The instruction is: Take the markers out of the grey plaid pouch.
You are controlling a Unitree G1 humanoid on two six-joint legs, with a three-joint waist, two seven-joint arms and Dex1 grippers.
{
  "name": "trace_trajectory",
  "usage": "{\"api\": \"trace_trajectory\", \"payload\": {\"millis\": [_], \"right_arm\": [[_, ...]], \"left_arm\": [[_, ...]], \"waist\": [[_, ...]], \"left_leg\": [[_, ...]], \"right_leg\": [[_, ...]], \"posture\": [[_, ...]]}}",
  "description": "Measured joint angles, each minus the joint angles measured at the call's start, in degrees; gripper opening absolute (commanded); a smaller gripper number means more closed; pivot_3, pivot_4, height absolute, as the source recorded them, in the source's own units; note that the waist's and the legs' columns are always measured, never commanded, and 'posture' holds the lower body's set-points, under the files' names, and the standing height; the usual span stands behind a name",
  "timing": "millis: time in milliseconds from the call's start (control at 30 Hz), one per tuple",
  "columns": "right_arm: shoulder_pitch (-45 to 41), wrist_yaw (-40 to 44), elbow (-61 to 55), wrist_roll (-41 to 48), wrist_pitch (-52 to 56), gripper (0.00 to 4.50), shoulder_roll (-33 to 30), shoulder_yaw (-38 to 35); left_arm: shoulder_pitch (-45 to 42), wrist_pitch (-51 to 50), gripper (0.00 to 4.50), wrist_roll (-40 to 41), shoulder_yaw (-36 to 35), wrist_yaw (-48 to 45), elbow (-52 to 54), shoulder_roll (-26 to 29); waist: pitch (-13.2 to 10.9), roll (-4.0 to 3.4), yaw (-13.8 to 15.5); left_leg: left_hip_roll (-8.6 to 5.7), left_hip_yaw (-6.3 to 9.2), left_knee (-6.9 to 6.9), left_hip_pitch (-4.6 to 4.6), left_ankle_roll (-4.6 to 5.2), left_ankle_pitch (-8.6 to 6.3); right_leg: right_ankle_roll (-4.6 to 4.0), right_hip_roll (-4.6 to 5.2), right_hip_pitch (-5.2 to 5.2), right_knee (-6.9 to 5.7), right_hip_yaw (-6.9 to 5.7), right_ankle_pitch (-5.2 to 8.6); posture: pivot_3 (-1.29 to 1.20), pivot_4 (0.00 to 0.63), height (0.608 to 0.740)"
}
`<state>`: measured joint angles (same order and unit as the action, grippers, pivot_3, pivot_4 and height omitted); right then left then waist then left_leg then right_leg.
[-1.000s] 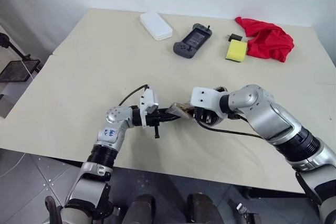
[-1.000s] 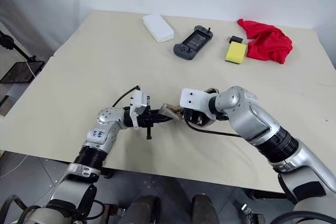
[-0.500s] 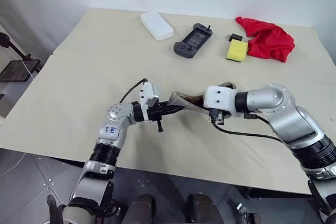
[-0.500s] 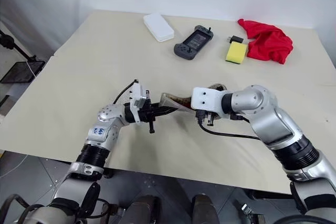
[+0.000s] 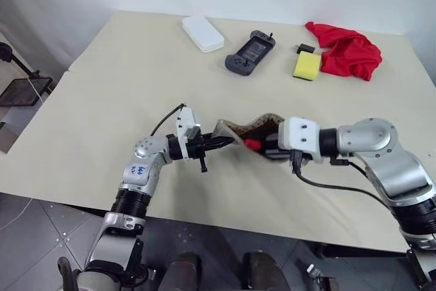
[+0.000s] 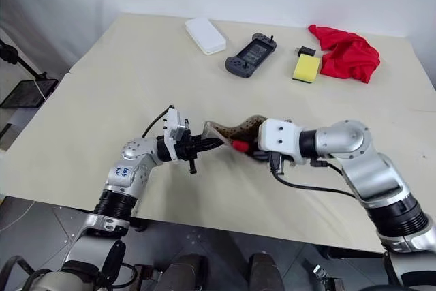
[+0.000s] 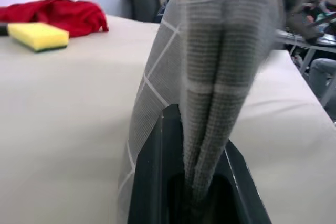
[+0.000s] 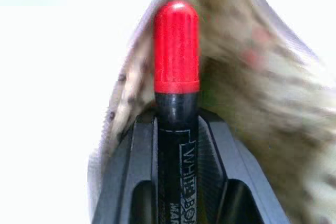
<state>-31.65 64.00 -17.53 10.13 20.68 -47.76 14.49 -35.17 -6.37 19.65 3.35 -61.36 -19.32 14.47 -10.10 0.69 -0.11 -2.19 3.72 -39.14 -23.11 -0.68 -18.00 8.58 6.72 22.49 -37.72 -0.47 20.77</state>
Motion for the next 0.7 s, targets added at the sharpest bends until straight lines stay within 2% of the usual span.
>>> {"api": "trace_trajectory", "payload": {"millis": [133, 233, 333, 533, 700], "right_arm": [[-0.79, -3.50, 1.42, -9.57, -7.97, 0.63, 1.62, 4.23], [-0.44, -5.45, 0.49, -7.54, -6.09, 0.63, 6.25, 2.70], [1.75, -4.65, -1.46, -4.13, -4.91, 0.62, 5.44, -0.50], [4.21, -3.04, -3.10, 10.96, 0.53, 0.62, 5.15, -13.92], [2.73, -8.40, -5.33, 31.95, 15.03, 0.62, 6.03, -26.42]], "left_arm": [[-0.04, -0.54, 0.00, 0.00, -0.11, 0.09, -0.45, 0.04], [-0.24, -0.65, 0.00, 0.02, -0.60, 0.21, -0.65, 0.15], [-0.15, -0.75, 0.00, 0.04, -0.60, 0.09, -0.65, 0.15], [-0.09, -0.81, 0.00, 0.24, -0.75, -0.06, -0.60, 0.31], [-0.11, -0.86, 0.00, 0.29, -0.83, 0.06, -0.58, 0.22]], "waist": [[0.00, 0.00, -0.09], [0.00, 0.00, -0.07], [0.00, 0.00, 0.34], [-0.01, 0.01, 0.57], [-0.01, 0.01, 0.09]], "left_leg": [[-0.02, -0.01, -0.02, 0.02, -0.04, 0.02], [0.02, 0.01, 0.04, 0.02, -0.08, 0.04], [-0.05, 0.15, 0.04, -0.02, -0.07, 0.04], [0.00, 0.16, 0.03, -0.02, -0.06, 0.05], [0.00, 0.16, 0.03, -0.01, -0.07, 0.05]], "right_leg": [[0.00, -0.02, 0.02, -0.04, 0.02, 0.00], [-0.02, -0.05, 0.05, -0.04, 0.01, -0.01], [-0.03, 0.01, -0.02, 0.01, -0.07, -0.01], [0.01, -0.04, -0.08, 0.09, -0.08, -0.05], [-0.01, -0.01, -0.09, 0.07, -0.08, -0.06]], "posture": [[0.00, 0.150, 0.740], [0.00, 0.150, 0.740], [0.00, 0.150, 0.740], [0.00, 0.150, 0.740], [0.00, 0.150, 0.740]]}}
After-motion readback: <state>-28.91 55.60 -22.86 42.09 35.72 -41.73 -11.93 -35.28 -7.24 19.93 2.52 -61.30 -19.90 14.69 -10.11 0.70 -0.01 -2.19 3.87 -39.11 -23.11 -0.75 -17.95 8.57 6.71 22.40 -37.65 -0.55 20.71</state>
